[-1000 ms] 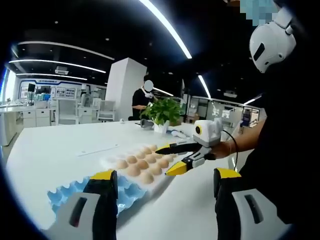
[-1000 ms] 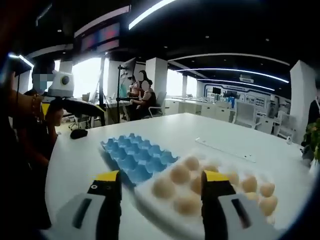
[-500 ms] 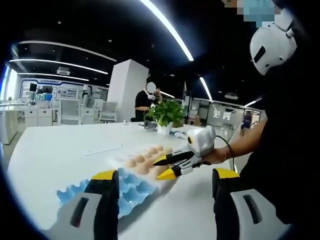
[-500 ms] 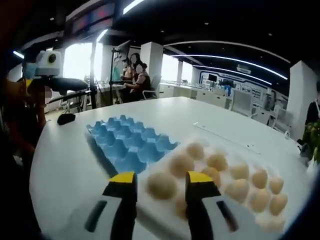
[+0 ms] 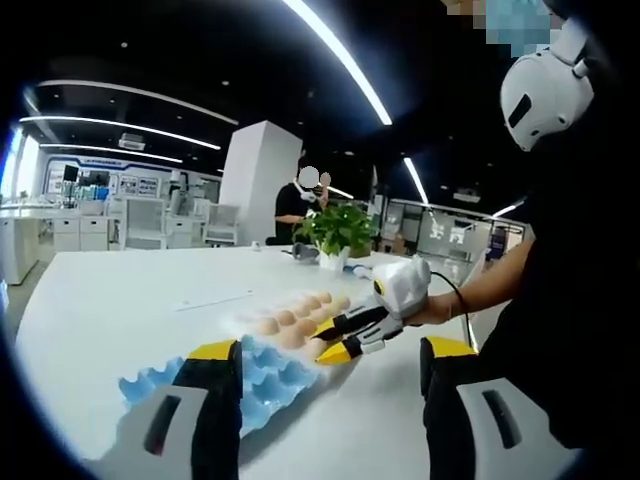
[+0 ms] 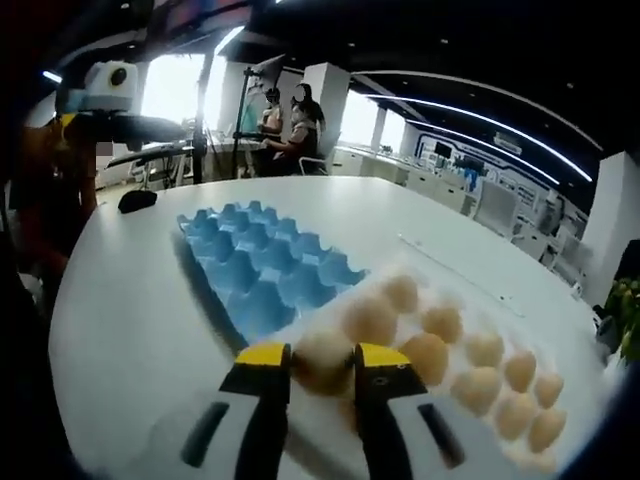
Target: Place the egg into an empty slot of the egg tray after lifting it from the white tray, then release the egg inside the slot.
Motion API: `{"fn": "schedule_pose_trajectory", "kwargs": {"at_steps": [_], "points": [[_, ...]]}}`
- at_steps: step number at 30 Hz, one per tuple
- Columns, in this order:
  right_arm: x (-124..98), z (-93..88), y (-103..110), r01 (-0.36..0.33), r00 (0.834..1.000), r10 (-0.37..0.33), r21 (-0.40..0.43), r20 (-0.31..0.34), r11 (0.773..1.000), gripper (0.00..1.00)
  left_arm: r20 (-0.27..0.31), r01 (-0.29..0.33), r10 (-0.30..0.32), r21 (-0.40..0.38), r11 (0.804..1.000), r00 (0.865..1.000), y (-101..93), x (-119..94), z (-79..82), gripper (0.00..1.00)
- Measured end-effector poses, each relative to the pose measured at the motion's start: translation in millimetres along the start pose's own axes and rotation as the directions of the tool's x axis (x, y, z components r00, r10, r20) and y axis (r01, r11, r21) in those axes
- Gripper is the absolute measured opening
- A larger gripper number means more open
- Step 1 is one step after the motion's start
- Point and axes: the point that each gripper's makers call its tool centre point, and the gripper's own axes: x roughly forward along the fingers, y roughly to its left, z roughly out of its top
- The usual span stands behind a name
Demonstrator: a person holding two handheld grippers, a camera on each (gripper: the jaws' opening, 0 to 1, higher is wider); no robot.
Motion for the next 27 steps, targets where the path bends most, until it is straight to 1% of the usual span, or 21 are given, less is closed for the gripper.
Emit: {"fn": "schedule_pose_trajectory", "kwargs": {"at_steps": [1, 7, 8, 9, 11, 15, 17, 19, 25, 27], "points": [[1, -0.7, 0, -0.008, 1.000, 0.008, -0.007, -0.023, 1.000, 0.26, -0.001, -0.005, 0.005, 0.001, 1.000, 1.000, 1.1, -1, -0.1, 0.73], [1, -1.9, 1, -0.029, 0.997, 0.028, -0.008, -0.071, 1.000, 0.25, -0.002, -0.012, 0.012, 0.003, 1.000, 1.000, 2.8, -3, 0.9, 0.72], [2, -2.2, 1, -0.027, 0.996, 0.027, 0.003, -0.083, 1.000, 0.25, 0.000, -0.014, 0.014, 0.002, 1.000, 1.000, 3.1, -3, 1.4, 0.72], [2, -2.2, 1, -0.025, 0.996, 0.024, -0.013, -0.085, 1.000, 0.24, 0.001, -0.014, 0.014, 0.003, 1.000, 1.000, 3.4, -4, 1.8, 0.71], [1, -2.3, 2, -0.017, 0.997, 0.017, -0.010, -0.079, 1.000, 0.23, 0.003, -0.018, 0.018, 0.004, 1.000, 1.000, 4.6, -4, 2.1, 0.71], [-1, -1.9, 0, -0.017, 0.998, 0.019, 0.022, -0.064, 1.000, 0.23, 0.002, -0.022, 0.022, 0.002, 1.000, 1.000, 5.9, -4, 1.9, 0.71], [-3, -0.8, 0, -0.019, 0.998, 0.019, 0.009, -0.063, 1.000, 0.22, 0.004, -0.022, 0.022, 0.000, 1.000, 1.000, 6.3, -5, 2.0, 0.70], [-4, 1.7, 0, -0.017, 0.998, 0.017, -0.005, -0.056, 1.000, 0.22, 0.007, -0.023, 0.023, -0.003, 1.000, 1.000, 7.0, -5, 2.2, 0.70], [-13, 11.0, -4, -0.015, 1.000, 0.016, 0.024, -0.026, 1.000, 0.22, 0.000, -0.027, 0.027, -0.002, 1.000, 1.000, 8.8, -4, 0.2, 0.70], [-16, 12.9, -4, -0.014, 1.000, 0.015, 0.021, -0.022, 1.000, 0.22, -0.003, -0.027, 0.027, -0.003, 1.000, 1.000, 9.4, -4, -0.6, 0.70]]}}
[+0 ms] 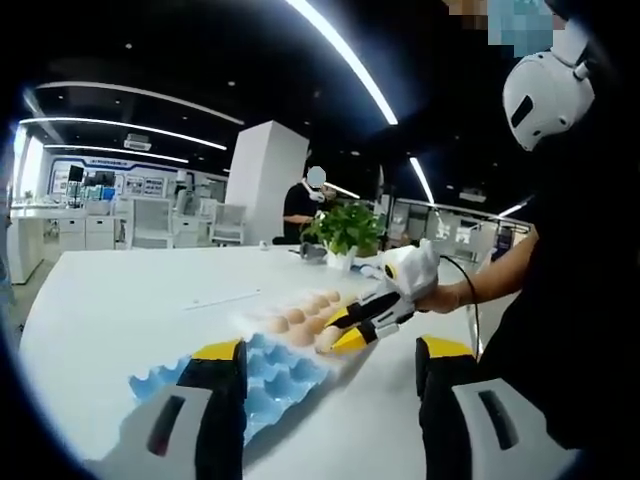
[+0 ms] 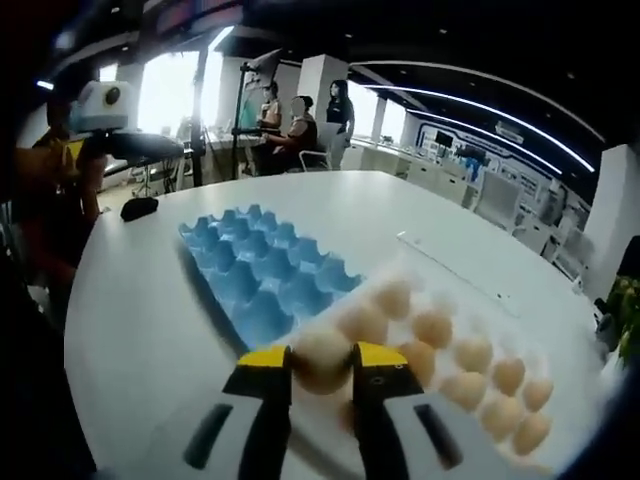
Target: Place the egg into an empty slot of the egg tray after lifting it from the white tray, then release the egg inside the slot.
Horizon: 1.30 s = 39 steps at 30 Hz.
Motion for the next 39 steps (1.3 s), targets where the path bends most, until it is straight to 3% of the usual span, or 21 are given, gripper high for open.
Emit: {"fn": "schedule_pose_trajectory", "kwargs": {"at_steps": [13, 39], "points": [[-1, 21.8, 15, -0.037, 0.998, 0.038, -0.018, 0.047, 0.999, 0.23, -0.010, -0.001, 0.001, 0.009, 1.000, 1.000, 2.7, -2, -2.9, 0.70], [31, 49.7, 56, -0.149, 0.986, 0.153, -0.058, 0.069, 0.987, 0.23, -0.009, -0.031, 0.031, 0.003, 1.000, 0.999, 18.8, -16, -4.5, 0.68]]}}
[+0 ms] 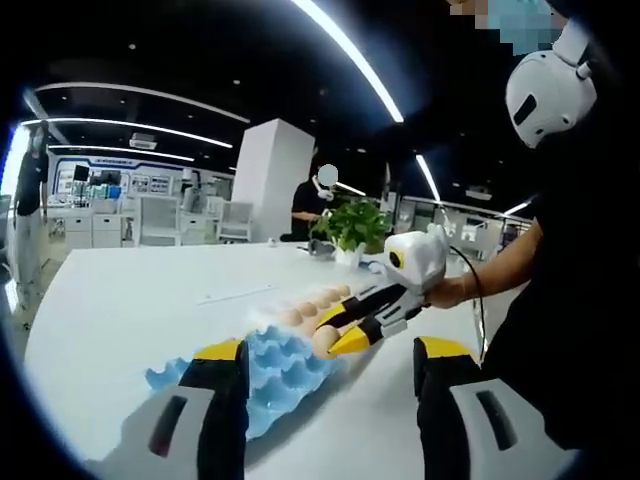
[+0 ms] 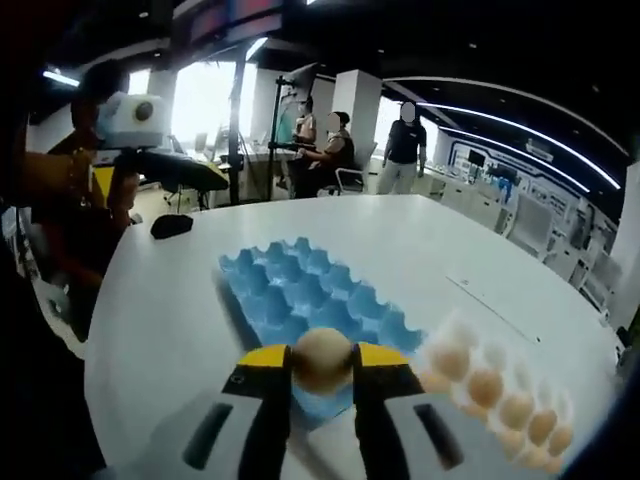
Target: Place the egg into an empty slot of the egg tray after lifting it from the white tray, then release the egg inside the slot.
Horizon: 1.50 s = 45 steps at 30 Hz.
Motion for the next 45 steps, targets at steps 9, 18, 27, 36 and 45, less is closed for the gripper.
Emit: {"fn": "schedule_pose_trajectory", "kwargs": {"at_steps": [9, 18, 27, 36, 45], "points": [[15, 11.6, 15, -0.046, 0.999, 0.046, -0.016, 0.013, 0.999, 0.23, 0.002, -0.015, 0.015, -0.003, 1.000, 1.000, 4.8, -6, -1.0, 0.67], [31, 20.7, 29, -0.095, 0.995, 0.095, -0.034, 0.022, 0.995, 0.23, -0.002, -0.028, 0.028, -0.002, 1.000, 1.000, 10.0, -11, -1.4, 0.67], [54, 34.8, 50, -0.161, 0.986, 0.163, -0.068, 0.030, 0.985, 0.23, -0.004, -0.046, 0.046, -0.003, 0.999, 0.999, 19.0, -18, -1.7, 0.67], [78, 47.5, 71, -0.216, 0.975, 0.221, -0.096, 0.035, 0.972, 0.23, -0.001, -0.066, 0.066, -0.008, 0.998, 0.998, 28.4, -27, -2.1, 0.66], [93, 57.7, 80, -0.236, 0.969, 0.242, -0.111, 0.050, 0.965, 0.23, -0.001, -0.084, 0.084, -0.016, 0.996, 0.996, 36.4, -34, -5.2, 0.66]]}}
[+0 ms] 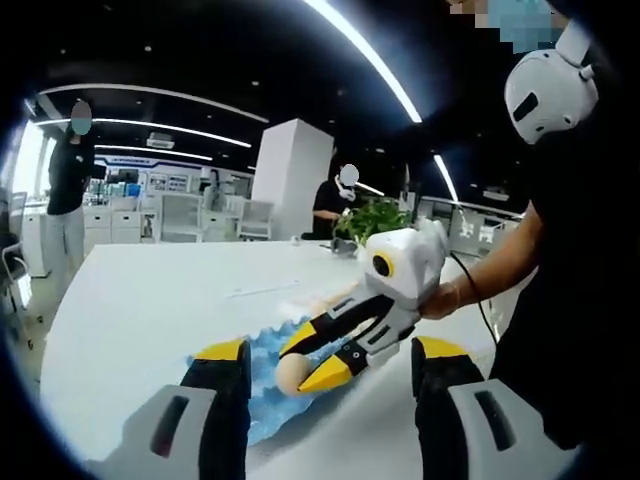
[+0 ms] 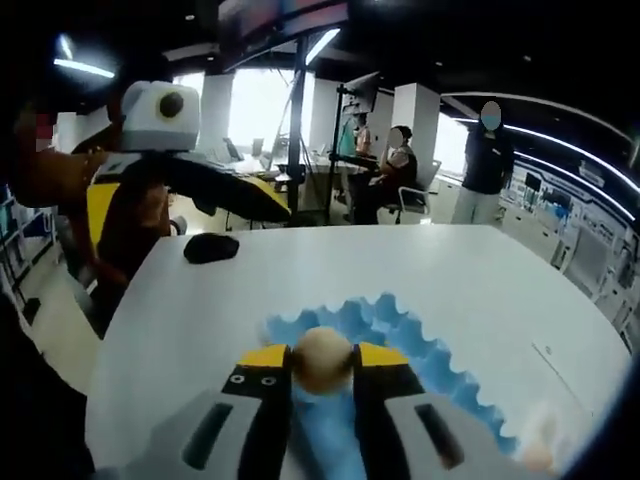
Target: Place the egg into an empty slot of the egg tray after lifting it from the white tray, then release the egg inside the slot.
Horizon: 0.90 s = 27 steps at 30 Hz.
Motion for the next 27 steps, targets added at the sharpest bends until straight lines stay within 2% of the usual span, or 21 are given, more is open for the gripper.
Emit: {"fn": "schedule_pose_trajectory", "kwargs": {"at_steps": [16, 27], "points": [[31, 12.9, 10, -0.043, 0.999, 0.044, -0.034, 0.024, 0.999, 0.23, 0.004, -0.012, 0.012, -0.009, 1.000, 1.000, 6.6, -3, -1.5, 0.65], [48, 10.3, 17, -0.066, 0.998, 0.067, -0.035, 0.016, 0.997, 0.23, -0.001, -0.018, 0.018, -0.014, 1.000, 1.000, 9.4, -5, -4.5, 0.65]]}}
